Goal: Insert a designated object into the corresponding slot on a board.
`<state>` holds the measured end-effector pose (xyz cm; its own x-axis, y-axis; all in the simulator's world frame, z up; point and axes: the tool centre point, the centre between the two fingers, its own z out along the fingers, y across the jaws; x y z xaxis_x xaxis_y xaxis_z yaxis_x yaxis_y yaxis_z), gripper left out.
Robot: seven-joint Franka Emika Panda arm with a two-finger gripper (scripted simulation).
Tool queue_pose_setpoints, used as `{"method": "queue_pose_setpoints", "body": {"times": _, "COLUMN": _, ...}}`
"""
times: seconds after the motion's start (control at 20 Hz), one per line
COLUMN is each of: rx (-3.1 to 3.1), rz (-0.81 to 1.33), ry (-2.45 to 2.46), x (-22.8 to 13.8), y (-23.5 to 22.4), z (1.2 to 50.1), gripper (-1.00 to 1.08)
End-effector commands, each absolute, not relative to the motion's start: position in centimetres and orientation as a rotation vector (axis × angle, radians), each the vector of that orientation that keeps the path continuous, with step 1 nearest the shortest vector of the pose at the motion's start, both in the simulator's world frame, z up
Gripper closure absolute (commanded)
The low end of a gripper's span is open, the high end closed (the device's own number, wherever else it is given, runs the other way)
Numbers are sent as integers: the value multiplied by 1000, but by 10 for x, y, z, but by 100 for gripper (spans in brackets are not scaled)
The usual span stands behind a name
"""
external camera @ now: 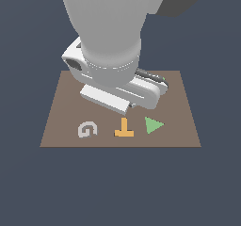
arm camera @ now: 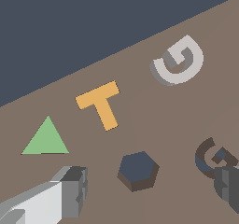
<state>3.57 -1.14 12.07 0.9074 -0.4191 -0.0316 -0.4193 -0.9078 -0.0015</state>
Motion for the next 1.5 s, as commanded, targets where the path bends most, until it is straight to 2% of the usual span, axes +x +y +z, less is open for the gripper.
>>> {"method": "queue_pose_setpoints", "body": {"times": 0.0, "rx": -3025, "rz": 43, "ry": 821, "x": 46, "y": -17, "z": 113, "gripper": -92}}
{"method": "queue_pose_setpoints", "body": {"times": 0.65, "rx": -2710, "rz": 15, "ry": 1586, "x": 89, "y": -64, "z": 72, "gripper": -92}}
{"method": "queue_pose_setpoints", "body": {"times": 1.45, "rx": -2445, "rz": 0, "ry": 1972, "x": 99, "y": -99, "z": 51, "gripper": -92}}
